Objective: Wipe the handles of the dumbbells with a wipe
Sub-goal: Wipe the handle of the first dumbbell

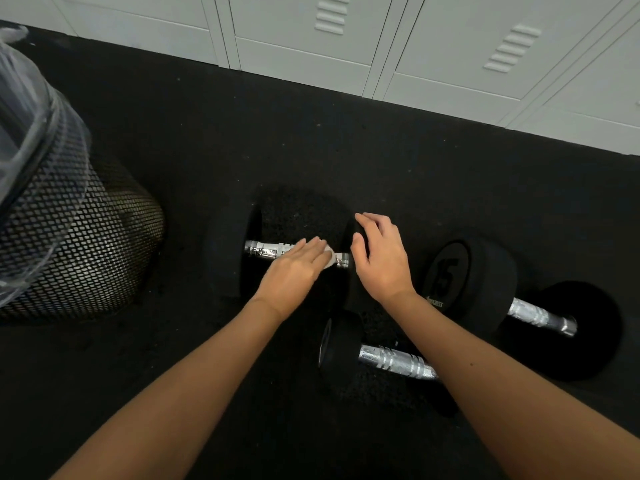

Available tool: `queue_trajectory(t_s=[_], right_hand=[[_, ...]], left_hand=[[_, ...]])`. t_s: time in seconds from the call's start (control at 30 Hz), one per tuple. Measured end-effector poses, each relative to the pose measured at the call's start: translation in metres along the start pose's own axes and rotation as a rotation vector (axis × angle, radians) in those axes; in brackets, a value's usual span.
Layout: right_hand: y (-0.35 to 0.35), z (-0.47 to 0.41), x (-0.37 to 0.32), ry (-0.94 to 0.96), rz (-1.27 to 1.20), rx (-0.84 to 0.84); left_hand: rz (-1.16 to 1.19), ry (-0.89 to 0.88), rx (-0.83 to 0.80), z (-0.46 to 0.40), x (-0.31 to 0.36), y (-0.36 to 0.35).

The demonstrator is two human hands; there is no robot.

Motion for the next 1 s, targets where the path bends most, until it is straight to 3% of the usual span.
queue_trajectory(t_s=[0.07, 0.27, 0.47, 0.63, 0.73, 1.0], right_hand=[[0.0, 0.0, 0.0, 0.003, 0.001, 0.003], [-0.001, 0.0, 0.0, 0.019, 0.011, 0.005], [-0.001, 0.0, 0.0, 0.015, 0.002, 0.014], [-0.002, 0.0, 0.0, 0.027, 0.003, 0.018], [-0.002, -0.001, 0.001, 0.026, -0.002, 0.017], [-0.001, 0.0, 0.0, 0.016, 0.0, -0.002]], left_hand=[[0.009, 0.031, -0.031, -0.007, 0.008, -0.007], [-0.019, -0.114, -0.059, 0.016, 0.002, 0.0], [-0.012, 0.13, 0.001, 0.012, -0.022, 0.004], [-0.048, 0.044, -0.015, 0.017, -0.015, 0.003], [-0.136, 0.142, 0.0, 0.015, -0.035, 0.011], [-0.469, 0.355, -0.254, 0.01, -0.032, 0.013]])
Point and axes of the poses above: each hand's wrist, its own z-axis away from the middle knuckle, its own y-axis out of the back of the hand, x = y × z, the point moved 6 cm from there along -z, towards the middle knuckle, and after that the axes turned 3 degrees about x, right-handed, at the moved point
